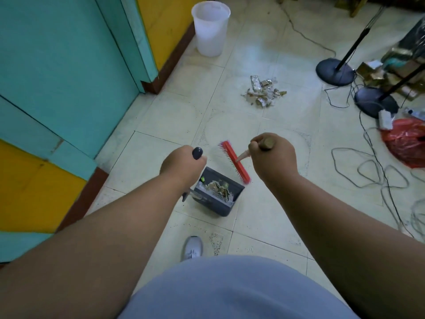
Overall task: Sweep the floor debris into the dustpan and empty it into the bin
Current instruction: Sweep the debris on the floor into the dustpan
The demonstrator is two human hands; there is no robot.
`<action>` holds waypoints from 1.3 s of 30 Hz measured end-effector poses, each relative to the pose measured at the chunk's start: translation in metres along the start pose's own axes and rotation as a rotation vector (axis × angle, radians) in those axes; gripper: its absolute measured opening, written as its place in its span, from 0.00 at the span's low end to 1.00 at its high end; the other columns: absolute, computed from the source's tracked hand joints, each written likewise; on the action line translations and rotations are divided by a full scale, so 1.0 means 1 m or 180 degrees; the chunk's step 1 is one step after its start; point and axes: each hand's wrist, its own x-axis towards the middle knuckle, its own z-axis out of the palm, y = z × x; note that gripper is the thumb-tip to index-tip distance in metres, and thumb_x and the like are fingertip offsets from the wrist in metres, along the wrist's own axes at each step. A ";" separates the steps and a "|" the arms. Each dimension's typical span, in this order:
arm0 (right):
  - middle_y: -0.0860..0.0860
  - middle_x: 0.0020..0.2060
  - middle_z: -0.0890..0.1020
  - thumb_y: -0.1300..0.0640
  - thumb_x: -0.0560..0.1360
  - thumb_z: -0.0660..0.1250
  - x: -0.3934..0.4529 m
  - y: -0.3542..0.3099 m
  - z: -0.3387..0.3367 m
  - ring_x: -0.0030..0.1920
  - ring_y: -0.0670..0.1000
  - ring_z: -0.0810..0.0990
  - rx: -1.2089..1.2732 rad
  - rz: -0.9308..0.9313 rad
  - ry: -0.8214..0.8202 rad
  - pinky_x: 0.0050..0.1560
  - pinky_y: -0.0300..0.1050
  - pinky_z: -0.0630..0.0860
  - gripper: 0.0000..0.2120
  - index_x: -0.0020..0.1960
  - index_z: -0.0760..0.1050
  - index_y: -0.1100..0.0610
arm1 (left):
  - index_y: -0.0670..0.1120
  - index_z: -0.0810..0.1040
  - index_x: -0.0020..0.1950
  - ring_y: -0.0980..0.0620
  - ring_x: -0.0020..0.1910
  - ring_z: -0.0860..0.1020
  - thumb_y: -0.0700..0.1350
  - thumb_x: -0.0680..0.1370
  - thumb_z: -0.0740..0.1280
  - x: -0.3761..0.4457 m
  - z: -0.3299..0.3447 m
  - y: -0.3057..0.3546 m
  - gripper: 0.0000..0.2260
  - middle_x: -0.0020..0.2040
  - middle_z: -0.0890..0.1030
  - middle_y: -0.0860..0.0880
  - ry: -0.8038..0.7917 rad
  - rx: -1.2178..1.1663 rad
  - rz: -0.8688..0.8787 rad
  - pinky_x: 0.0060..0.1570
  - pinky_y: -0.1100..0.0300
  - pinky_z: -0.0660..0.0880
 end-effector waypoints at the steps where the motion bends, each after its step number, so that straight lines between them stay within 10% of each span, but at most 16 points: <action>1: 0.50 0.35 0.81 0.55 0.73 0.62 0.005 -0.006 0.006 0.38 0.54 0.81 0.0007 0.0038 0.0056 0.39 0.57 0.82 0.08 0.41 0.79 0.54 | 0.45 0.72 0.40 0.45 0.36 0.77 0.52 0.77 0.62 0.009 -0.008 0.002 0.11 0.37 0.77 0.45 -0.0146 -0.0059 0.0106 0.34 0.57 0.73; 6: 0.45 0.35 0.80 0.55 0.73 0.62 0.034 -0.025 0.016 0.38 0.51 0.81 0.0013 0.0094 0.0239 0.39 0.51 0.81 0.08 0.39 0.78 0.49 | 0.46 0.75 0.46 0.42 0.38 0.83 0.52 0.78 0.66 0.045 -0.034 0.010 0.10 0.42 0.80 0.42 -0.0836 -0.0690 0.0278 0.35 0.43 0.82; 18: 0.59 0.38 0.82 0.58 0.70 0.59 0.180 -0.046 0.007 0.38 0.61 0.80 0.0017 0.0102 -0.0018 0.37 0.56 0.79 0.12 0.43 0.79 0.63 | 0.45 0.73 0.45 0.47 0.38 0.76 0.52 0.80 0.61 0.170 -0.034 0.087 0.11 0.39 0.76 0.46 0.0090 0.0396 0.0306 0.34 0.59 0.68; 24: 0.56 0.30 0.76 0.58 0.69 0.58 0.266 -0.069 -0.005 0.30 0.51 0.69 0.0019 0.0067 -0.0190 0.29 0.43 0.66 0.12 0.41 0.78 0.63 | 0.46 0.72 0.45 0.52 0.33 0.70 0.51 0.80 0.61 0.225 -0.053 0.136 0.09 0.35 0.72 0.49 0.0421 0.0326 0.0012 0.29 0.60 0.62; 39: 0.59 0.34 0.83 0.57 0.73 0.62 0.443 -0.163 0.038 0.37 0.61 0.83 0.0313 0.0253 0.0388 0.37 0.58 0.81 0.11 0.40 0.80 0.62 | 0.46 0.72 0.46 0.54 0.30 0.67 0.51 0.80 0.61 0.439 -0.128 0.170 0.09 0.34 0.70 0.50 0.0559 0.0292 0.0266 0.26 0.61 0.58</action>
